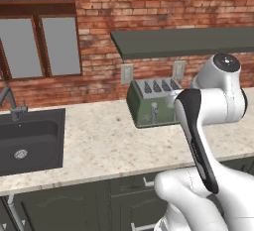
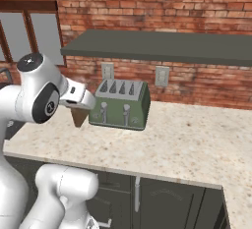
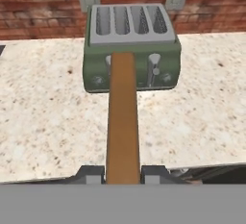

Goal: Start the toaster. Once the lever pops up, take the bread to the plate on the dining counter.

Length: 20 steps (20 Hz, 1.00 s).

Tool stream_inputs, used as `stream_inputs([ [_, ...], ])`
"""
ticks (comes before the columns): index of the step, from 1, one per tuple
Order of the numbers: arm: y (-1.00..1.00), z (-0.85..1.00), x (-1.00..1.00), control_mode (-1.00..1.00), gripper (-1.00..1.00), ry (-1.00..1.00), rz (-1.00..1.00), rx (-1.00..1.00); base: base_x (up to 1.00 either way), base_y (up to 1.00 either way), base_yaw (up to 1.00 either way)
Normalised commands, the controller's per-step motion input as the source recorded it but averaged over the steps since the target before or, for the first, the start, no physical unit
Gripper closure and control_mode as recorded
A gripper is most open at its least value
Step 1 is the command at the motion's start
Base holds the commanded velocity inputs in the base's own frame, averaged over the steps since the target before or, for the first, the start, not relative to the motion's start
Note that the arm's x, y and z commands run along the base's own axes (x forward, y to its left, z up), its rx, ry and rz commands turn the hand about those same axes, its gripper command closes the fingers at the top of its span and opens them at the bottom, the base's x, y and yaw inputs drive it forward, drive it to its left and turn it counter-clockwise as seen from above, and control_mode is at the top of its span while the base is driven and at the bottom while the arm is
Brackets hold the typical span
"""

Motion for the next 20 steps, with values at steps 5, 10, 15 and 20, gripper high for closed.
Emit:
stream_inputs([
  [5,0.00,0.00,-0.28,-1.00,1.00,0.00,0.00,0.00,0.00,0.00,0.00],
  [10,0.00,0.00,-0.05,1.00,1.00,0.00,0.00,0.00,-0.45,0.00,0.00],
  [15,0.00,0.00,0.00,1.00,1.00,0.00,0.00,0.00,-0.97,0.15,0.26],
  [20,0.00,0.00,0.00,1.00,1.00,0.00,0.00,0.00,-0.42,0.48,0.89],
])
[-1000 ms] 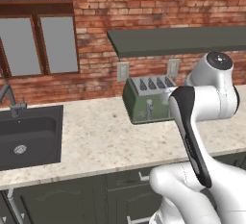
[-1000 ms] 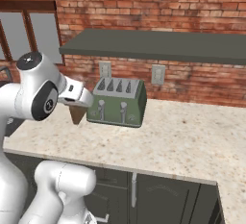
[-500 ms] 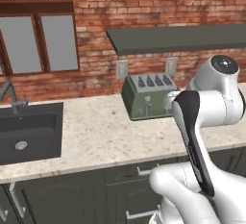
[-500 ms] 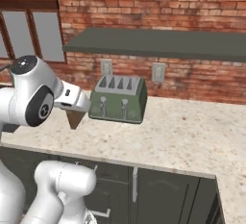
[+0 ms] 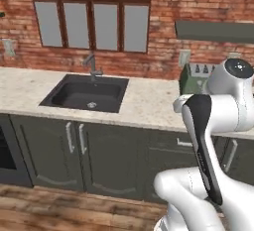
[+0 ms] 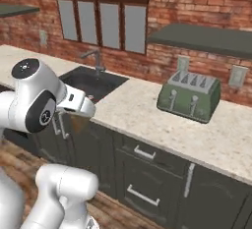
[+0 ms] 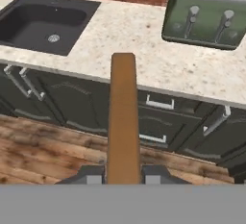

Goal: Start the toaster. Once the lever pops up, take the bread to the plate on the dining counter.

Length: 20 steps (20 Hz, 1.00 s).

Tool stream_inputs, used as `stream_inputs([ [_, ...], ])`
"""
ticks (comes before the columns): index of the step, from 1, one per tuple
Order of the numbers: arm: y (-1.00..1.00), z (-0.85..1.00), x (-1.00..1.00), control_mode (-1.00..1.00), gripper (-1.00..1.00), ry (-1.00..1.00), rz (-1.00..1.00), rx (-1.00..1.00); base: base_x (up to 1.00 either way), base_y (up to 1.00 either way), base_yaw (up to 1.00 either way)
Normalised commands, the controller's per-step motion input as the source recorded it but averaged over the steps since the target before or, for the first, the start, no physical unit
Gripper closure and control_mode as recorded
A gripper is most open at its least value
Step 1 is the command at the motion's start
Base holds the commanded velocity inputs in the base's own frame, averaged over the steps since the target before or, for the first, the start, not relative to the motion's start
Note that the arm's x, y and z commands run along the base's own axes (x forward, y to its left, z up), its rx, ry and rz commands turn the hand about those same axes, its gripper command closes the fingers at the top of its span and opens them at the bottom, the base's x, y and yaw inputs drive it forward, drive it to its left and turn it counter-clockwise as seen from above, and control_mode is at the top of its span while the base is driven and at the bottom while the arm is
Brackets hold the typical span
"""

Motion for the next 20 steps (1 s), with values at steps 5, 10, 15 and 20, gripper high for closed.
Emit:
stream_inputs([
  [5,0.00,0.00,0.00,1.00,1.00,0.00,0.00,0.00,-0.29,0.24,1.00],
  [10,0.00,0.00,0.00,1.00,1.00,0.00,0.00,0.00,-0.26,0.26,1.00],
  [15,0.00,0.00,0.00,1.00,1.00,0.00,0.00,0.00,-0.21,0.11,1.00],
  [20,0.00,0.00,0.00,1.00,1.00,0.00,0.00,0.00,-0.14,0.00,1.00],
])
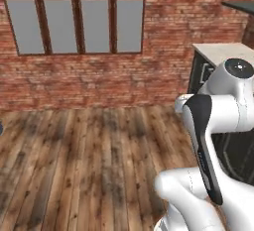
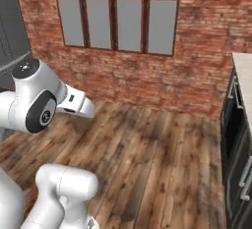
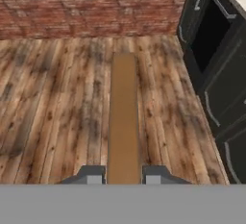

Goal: Start the toaster. Once the lever pops up, take the bread to the plate on the dining counter.

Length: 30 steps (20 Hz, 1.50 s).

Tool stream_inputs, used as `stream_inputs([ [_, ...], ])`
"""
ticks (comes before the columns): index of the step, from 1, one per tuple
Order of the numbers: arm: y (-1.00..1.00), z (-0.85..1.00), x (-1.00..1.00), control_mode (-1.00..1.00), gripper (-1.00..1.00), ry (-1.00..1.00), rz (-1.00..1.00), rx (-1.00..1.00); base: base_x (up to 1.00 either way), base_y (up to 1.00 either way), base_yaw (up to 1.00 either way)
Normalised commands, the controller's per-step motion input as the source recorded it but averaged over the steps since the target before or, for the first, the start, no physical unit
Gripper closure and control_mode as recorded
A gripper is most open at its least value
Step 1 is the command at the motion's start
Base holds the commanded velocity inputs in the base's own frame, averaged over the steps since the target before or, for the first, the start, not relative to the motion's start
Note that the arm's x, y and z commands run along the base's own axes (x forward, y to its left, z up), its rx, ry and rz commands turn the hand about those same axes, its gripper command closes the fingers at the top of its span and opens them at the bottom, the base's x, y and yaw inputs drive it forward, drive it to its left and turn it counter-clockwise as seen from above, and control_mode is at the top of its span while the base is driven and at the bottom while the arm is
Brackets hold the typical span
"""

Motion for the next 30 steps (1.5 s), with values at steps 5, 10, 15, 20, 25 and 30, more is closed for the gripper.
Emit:
stream_inputs([
  [5,0.00,0.00,0.00,1.00,1.00,0.00,0.00,0.00,-0.08,0.00,1.00],
  [10,0.00,0.00,0.00,1.00,1.00,0.00,0.00,0.00,-0.03,0.00,1.00],
  [15,0.00,0.00,0.00,1.00,1.00,0.00,0.00,0.00,0.00,0.00,1.00],
  [20,0.00,0.00,0.00,1.00,1.00,0.00,0.00,0.00,0.00,0.00,1.00],
  [25,0.00,0.00,0.00,1.00,1.00,0.00,0.00,0.00,0.00,0.00,1.00],
  [30,0.00,0.00,0.00,1.00,1.00,0.00,0.00,0.00,0.05,0.00,0.99],
])
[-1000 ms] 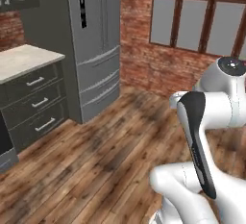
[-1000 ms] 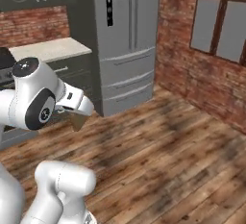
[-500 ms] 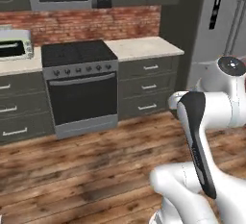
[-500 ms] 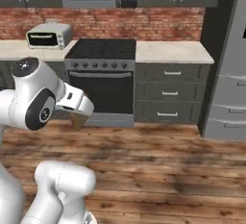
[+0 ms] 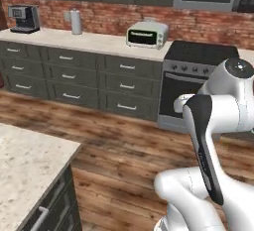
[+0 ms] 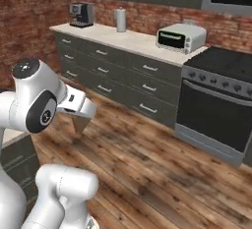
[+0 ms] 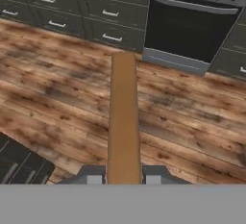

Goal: Start the toaster. Once the lever pops up, take the bread to the plate on the dining counter.

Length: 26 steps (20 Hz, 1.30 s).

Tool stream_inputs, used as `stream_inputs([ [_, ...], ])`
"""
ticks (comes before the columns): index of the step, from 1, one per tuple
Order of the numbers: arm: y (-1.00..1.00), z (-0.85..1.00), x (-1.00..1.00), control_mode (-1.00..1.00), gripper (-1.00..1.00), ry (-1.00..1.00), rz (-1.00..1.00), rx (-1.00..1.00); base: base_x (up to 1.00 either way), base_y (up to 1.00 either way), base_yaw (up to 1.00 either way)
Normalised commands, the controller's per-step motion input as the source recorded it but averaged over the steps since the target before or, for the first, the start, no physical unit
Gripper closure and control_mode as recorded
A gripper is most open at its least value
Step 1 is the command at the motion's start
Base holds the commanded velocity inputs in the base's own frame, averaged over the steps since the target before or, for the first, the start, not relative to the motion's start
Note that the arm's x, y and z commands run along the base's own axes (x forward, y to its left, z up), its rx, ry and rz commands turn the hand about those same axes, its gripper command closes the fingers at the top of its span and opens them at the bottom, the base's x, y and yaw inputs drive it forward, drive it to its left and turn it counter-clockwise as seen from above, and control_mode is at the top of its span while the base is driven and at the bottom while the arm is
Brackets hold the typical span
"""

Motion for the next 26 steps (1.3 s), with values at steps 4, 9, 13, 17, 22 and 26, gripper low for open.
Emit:
stream_inputs([
  [4,0.00,0.00,0.00,1.00,1.00,0.00,0.00,0.00,0.20,0.00,0.96],
  [9,0.00,0.00,0.00,1.00,1.00,0.00,0.00,0.00,0.35,-0.05,0.91],
  [13,0.00,0.00,0.00,1.00,1.00,0.00,0.00,0.00,0.58,-0.21,0.81],
  [17,0.00,0.00,0.00,1.00,1.00,0.00,0.00,0.00,0.47,-0.64,0.67],
  [22,0.00,0.00,0.00,1.00,1.00,0.00,0.00,0.00,0.38,-1.00,0.43],
  [26,0.00,0.00,0.00,1.00,1.00,0.00,0.00,0.00,0.28,-1.00,0.34],
])
